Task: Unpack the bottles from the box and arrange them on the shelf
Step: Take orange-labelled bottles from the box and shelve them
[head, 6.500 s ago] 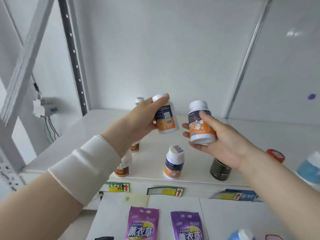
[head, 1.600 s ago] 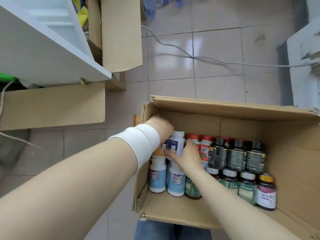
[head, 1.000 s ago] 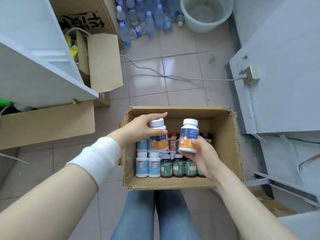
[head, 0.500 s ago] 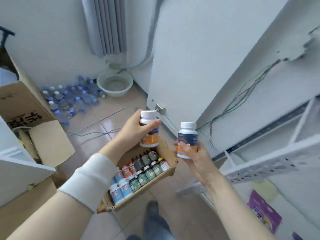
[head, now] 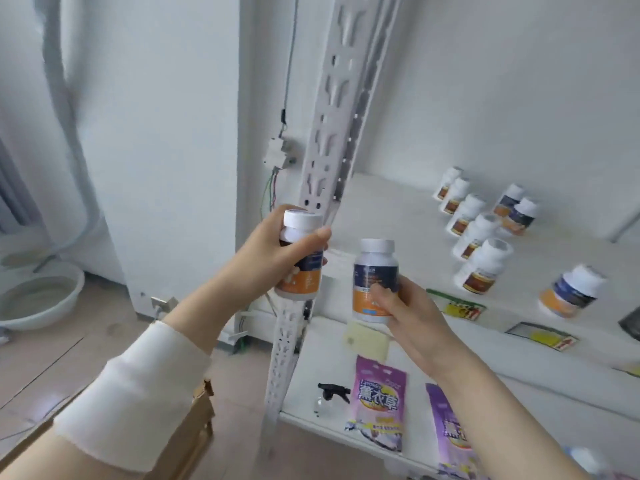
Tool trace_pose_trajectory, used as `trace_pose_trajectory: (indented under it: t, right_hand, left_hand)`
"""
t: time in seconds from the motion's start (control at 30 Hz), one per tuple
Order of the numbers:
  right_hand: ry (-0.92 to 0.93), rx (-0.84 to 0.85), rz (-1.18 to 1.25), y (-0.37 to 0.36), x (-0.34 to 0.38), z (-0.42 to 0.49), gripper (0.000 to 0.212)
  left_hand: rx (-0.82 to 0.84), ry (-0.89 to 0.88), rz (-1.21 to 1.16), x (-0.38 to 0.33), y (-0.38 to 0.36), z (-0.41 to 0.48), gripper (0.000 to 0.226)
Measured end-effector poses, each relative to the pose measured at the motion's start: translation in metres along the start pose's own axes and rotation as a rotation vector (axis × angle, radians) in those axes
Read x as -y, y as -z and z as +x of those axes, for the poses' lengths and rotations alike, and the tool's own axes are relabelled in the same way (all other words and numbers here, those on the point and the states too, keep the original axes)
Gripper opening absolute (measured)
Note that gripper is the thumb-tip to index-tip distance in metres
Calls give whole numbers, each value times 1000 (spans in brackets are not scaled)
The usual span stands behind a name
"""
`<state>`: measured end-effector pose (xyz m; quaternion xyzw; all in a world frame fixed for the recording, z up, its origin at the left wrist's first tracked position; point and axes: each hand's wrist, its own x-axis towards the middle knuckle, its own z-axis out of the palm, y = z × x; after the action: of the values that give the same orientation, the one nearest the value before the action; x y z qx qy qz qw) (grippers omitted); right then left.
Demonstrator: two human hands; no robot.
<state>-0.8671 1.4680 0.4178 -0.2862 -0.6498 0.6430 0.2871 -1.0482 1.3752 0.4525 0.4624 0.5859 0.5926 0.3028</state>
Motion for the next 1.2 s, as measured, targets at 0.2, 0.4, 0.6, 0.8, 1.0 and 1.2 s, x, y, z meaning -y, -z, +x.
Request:
trace_pose_trajectory:
  t: [0.2, 0.4, 0.6, 0.8, 1.0, 1.2]
  right_hand:
    - [118, -158, -82, 148, 45, -35, 56]
    - [207, -344, -192, 269, 85, -36, 36]
    - [122, -469, -377, 335, 88, 2, 48]
    - [-13, -469, -512, 355, 72, 44, 47]
    - [-170, -371, -636, 360, 49, 64, 44]
    - [-223, -325, -708, 358, 44, 69, 52]
  left_hand:
    - [175, -79, 3, -53, -149, 49, 36]
    - [199, -105, 36, -91, -264, 116, 39]
    - [280, -57, 224, -79, -324, 193, 35]
    - [483, 20, 417, -57, -362, 255, 28]
    - [635, -28, 725, -39, -385, 295, 35]
    - [702, -62, 833, -24, -399, 309, 37]
